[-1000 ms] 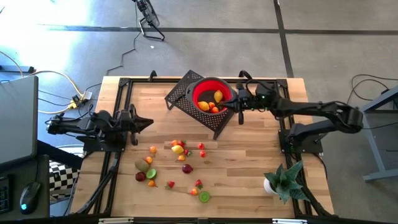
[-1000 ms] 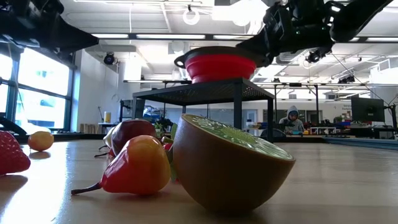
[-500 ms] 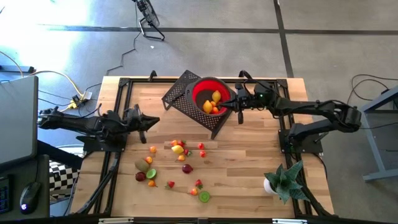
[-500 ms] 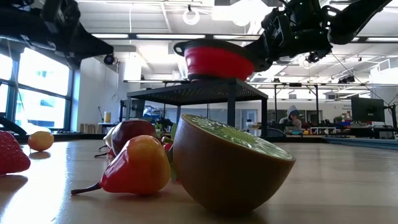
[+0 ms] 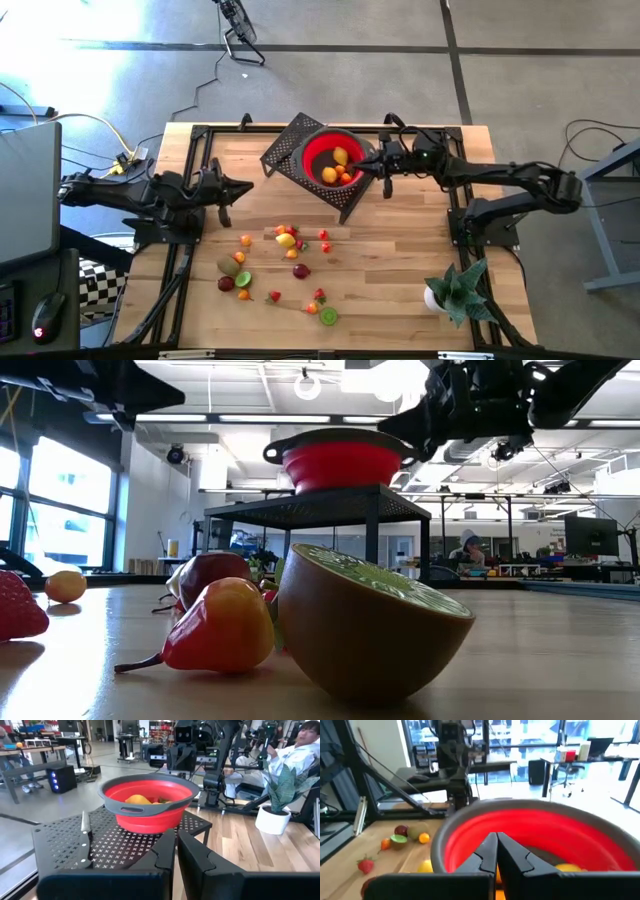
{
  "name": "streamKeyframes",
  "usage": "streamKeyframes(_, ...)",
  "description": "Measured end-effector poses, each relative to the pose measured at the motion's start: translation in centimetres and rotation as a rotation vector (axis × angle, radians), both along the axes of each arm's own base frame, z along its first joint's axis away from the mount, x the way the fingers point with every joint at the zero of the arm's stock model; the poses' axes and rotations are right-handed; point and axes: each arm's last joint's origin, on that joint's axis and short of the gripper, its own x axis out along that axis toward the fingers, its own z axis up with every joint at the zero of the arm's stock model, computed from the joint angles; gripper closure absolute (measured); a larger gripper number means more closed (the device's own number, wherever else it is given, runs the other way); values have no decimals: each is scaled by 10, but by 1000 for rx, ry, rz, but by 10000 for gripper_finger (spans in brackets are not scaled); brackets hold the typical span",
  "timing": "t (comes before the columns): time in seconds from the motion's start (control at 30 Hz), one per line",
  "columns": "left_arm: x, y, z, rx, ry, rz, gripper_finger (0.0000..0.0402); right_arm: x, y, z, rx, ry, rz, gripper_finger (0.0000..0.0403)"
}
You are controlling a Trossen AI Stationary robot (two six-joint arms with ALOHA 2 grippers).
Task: Pick & Place Fruit
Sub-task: Put the lemon into the strainer bowl on the shelf
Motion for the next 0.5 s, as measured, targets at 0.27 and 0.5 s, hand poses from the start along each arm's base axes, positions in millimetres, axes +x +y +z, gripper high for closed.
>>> streamKeyframes(0.27, 0, -1, 1, 2, 18, -34, 382, -7, 17, 15, -24, -37, 51, 401)
streamKeyframes(0.5, 0, -1, 1, 3, 22, -34, 382, -20, 36, 28, -29, -35, 95, 401)
